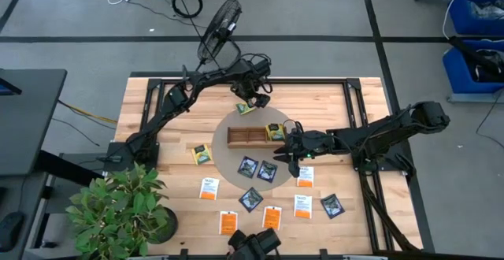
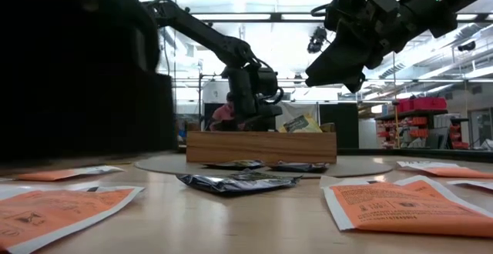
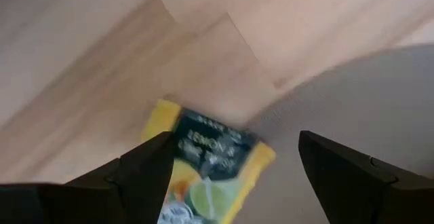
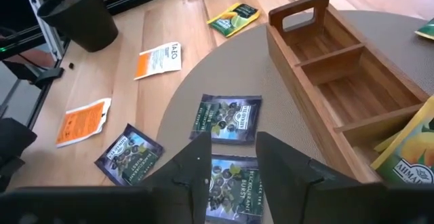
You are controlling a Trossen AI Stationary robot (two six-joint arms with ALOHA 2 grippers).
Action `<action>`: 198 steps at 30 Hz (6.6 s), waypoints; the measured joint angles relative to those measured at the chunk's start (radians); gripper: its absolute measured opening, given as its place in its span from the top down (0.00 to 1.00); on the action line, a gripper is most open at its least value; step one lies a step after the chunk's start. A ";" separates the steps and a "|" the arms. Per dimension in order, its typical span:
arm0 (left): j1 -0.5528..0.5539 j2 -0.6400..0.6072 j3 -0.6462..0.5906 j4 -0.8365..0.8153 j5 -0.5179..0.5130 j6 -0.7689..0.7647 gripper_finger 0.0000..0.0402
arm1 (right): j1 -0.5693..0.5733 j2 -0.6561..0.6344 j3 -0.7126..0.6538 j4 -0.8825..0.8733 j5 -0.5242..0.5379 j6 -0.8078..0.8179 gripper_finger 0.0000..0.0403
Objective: Pick & Place Tea
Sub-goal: Put the yellow tea bag into the right section of the wooden organizer
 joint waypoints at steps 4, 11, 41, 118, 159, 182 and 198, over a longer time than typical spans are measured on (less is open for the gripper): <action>0.010 -0.001 0.000 -0.032 0.019 0.034 0.20 | 0.000 0.000 0.000 0.004 0.000 0.000 0.69; 0.037 -0.002 0.001 -0.074 0.039 0.116 0.20 | 0.000 0.000 0.000 0.005 0.000 0.000 0.69; 0.040 -0.006 0.006 -0.360 -0.033 0.442 0.27 | 0.000 0.000 -0.001 0.029 0.000 -0.052 0.69; -0.109 -1.043 -1.406 0.360 -0.002 0.424 0.78 | 0.000 0.001 -0.001 0.085 -0.062 -0.390 0.69; -0.295 -1.048 -1.529 0.395 -0.044 0.327 0.27 | -0.030 0.016 -0.001 0.093 -0.054 -0.294 0.69; -0.296 -1.051 -1.616 0.547 -0.047 0.263 0.39 | -0.030 0.016 -0.001 0.093 -0.053 -0.284 0.69; -0.298 -1.043 -1.612 0.572 -0.043 0.292 0.99 | -0.030 0.016 -0.001 0.095 -0.050 -0.293 0.69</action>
